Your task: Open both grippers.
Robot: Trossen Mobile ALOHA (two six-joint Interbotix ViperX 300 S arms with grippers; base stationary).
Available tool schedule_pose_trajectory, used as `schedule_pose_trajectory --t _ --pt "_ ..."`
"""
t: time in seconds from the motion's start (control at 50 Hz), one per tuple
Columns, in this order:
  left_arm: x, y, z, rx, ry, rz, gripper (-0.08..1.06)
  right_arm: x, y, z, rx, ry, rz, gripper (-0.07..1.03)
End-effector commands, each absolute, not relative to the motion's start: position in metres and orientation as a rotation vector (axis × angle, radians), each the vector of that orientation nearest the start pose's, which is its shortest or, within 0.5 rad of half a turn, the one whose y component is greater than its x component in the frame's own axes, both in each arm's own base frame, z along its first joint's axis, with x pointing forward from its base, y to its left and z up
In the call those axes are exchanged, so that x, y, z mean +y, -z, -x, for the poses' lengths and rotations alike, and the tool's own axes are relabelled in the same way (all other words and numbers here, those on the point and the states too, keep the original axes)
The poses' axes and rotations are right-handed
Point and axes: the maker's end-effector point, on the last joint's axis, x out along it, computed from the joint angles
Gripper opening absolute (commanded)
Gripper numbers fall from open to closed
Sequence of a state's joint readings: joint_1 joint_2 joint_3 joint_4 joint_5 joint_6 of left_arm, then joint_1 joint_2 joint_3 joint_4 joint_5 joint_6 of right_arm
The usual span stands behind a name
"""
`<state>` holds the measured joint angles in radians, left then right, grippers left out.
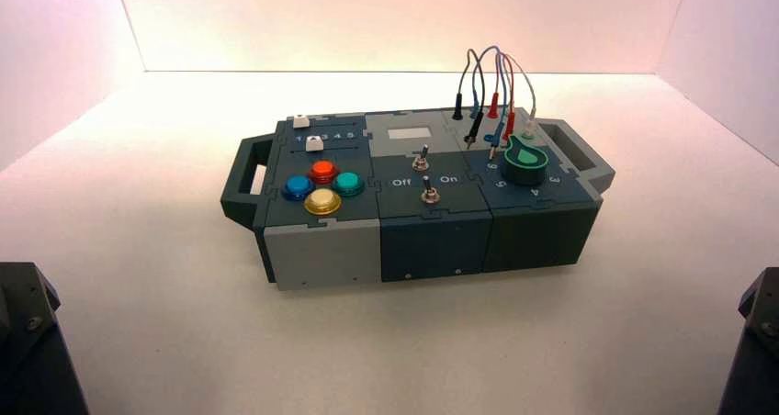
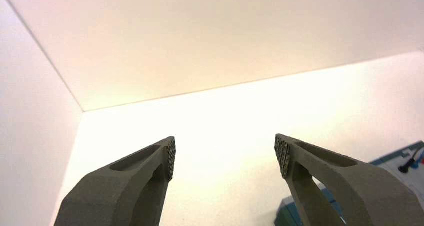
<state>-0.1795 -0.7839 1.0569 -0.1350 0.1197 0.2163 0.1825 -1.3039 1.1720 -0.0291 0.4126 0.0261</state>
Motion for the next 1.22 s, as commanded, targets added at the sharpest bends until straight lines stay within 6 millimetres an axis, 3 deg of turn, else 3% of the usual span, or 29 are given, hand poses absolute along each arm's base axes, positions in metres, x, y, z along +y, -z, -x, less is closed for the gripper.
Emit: schedule_pose_trajectory --t 0.02,1.22 --pt "-0.0579 -0.2481 -0.2854 0.356 0.219 -0.113 1.02 0.034 -0.2588 -0.1945 0.276 -0.17 0.02 0.99" --pt "-0.0601 -0.239 -0.2923 0.417 0.226 -0.121 1.02 0.0352 -0.2553 -0.1959 0.288 -0.173 0.006 0.99"
